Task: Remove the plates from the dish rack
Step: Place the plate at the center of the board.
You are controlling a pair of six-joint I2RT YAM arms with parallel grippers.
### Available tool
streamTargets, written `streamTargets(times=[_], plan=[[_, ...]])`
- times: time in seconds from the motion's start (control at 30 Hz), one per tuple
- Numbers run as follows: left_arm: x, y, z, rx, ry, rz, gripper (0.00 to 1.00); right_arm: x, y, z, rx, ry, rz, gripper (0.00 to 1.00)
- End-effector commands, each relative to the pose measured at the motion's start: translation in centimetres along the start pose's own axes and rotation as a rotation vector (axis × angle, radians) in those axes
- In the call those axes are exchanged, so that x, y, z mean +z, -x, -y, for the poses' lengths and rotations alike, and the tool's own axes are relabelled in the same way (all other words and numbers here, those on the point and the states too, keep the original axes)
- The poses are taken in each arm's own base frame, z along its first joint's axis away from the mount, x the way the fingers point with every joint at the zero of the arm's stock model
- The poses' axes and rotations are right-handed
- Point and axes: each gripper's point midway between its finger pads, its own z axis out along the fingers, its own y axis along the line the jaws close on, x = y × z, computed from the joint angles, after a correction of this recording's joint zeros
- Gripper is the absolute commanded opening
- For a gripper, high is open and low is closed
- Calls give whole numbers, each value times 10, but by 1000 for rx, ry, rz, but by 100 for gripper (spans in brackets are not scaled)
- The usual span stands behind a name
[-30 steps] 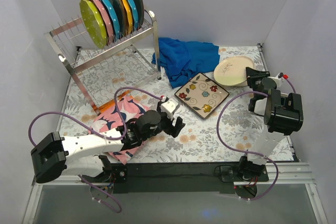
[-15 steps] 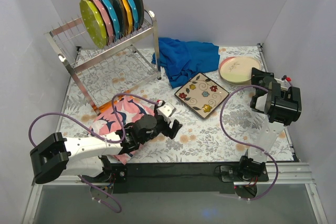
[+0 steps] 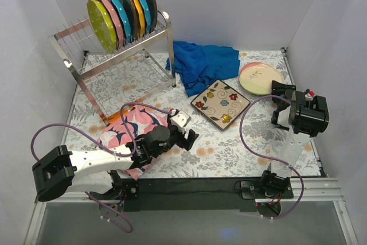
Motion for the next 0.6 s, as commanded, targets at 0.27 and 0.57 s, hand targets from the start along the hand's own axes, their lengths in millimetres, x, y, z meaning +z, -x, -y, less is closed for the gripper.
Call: streamTargets(times=[0.27,0.57], plan=[[-9,13,-8,0,33,50,71,-13,30,-13,-195,-112,21,45],[-10,14,-7,-6,29,48,71,-18,27,12,-315,-268,-103,45]])
